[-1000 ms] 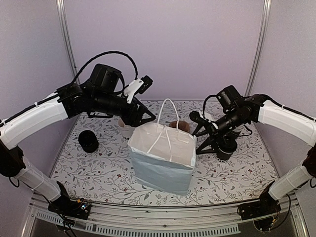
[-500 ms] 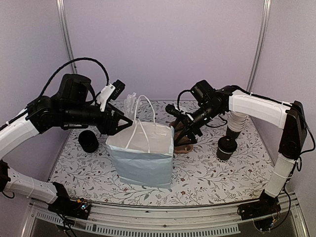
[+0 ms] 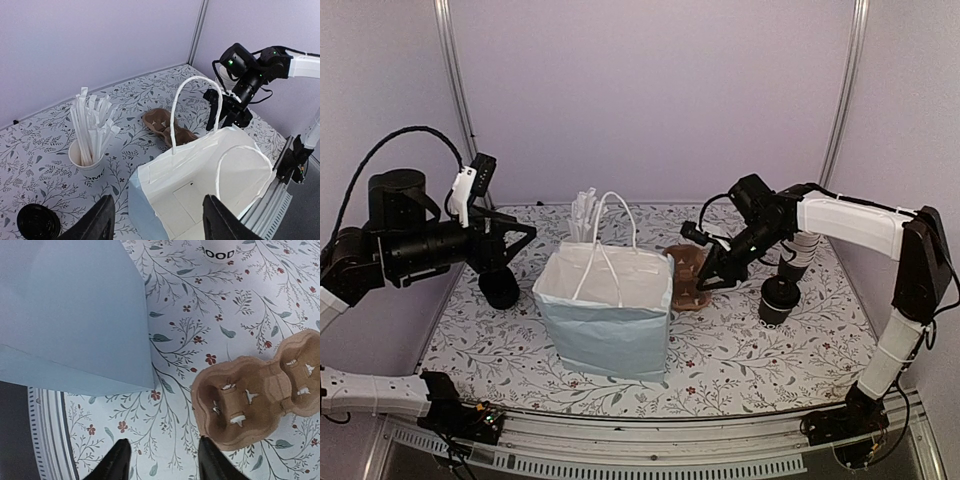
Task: Pack the takeout coffee
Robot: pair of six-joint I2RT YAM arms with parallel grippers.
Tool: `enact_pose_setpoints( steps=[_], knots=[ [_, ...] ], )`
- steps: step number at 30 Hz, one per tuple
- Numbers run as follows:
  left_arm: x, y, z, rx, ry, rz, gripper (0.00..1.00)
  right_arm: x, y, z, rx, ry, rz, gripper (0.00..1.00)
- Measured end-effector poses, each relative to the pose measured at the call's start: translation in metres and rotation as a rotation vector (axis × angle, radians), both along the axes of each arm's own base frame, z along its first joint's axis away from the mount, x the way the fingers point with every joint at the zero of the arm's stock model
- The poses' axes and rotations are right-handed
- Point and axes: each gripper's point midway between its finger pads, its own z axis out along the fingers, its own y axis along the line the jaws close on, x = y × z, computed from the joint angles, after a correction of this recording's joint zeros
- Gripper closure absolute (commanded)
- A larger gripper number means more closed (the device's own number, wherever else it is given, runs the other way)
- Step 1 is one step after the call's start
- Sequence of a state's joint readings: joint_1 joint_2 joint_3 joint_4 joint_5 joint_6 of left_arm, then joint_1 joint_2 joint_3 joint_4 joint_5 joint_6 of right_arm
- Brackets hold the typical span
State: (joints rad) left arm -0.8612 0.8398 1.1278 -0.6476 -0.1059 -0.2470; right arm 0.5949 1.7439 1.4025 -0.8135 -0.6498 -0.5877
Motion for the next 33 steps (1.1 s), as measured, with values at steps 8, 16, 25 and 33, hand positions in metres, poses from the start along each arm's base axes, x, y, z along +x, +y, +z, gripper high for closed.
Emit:
enact_pose_setpoints(
  steps=[8,16,25,33],
  knots=[
    [0.008,0.007,-0.008,-0.015,0.023,0.075,0.39,0.039,-0.002,-0.039,-0.145,0.005,-0.156,0.94],
    [0.009,0.008,-0.017,-0.023,0.049,0.093,0.38,0.053,-0.001,-0.068,-0.235,0.020,-0.207,0.92],
    [0.013,0.002,-0.026,-0.017,0.072,0.096,0.38,0.060,-0.002,-0.092,-0.300,0.041,-0.232,0.89],
    [0.014,0.001,-0.034,-0.011,0.078,0.096,0.38,0.071,-0.021,-0.105,-0.410,-0.012,-0.283,0.89]
  ],
)
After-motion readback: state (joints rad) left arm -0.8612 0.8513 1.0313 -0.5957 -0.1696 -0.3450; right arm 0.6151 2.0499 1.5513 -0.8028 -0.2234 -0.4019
